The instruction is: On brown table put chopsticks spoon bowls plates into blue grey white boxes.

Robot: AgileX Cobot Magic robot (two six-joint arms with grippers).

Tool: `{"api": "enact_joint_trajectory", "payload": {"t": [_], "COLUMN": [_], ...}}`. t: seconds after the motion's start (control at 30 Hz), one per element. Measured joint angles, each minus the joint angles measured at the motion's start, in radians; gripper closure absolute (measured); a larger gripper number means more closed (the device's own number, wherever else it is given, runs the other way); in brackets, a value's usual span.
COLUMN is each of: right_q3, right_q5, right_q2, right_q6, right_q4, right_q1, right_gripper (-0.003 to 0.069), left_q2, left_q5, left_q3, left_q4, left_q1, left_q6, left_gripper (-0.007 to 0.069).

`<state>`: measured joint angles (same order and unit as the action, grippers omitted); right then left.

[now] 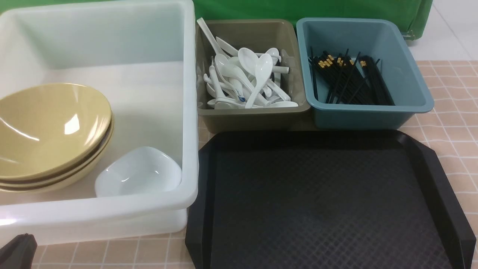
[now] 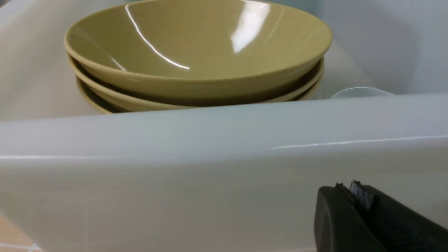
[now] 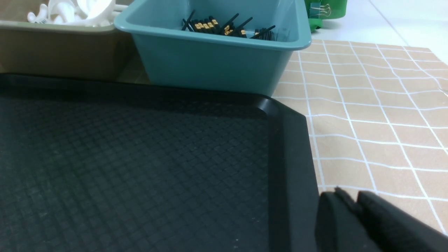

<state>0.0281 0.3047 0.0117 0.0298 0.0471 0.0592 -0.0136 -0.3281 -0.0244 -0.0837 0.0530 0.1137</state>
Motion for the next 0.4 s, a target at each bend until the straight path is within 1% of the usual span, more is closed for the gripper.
{"api": "enact_joint_trajectory", "payload": {"t": [0.4], "right_q3": [0.000], "right_q5": [0.000], "right_q2": [0.000], "right_q6": [0.000], "right_q4": [0.000], "right_q1": [0.000], "right_gripper": [0.0526], "left_q2": [0.000], "left_q5": [0.000], "left_q3": [0.000], "left_q4": [0.000], "left_q1": [0.000], "left_q6": [-0.001], "left_gripper": [0.0623]}}
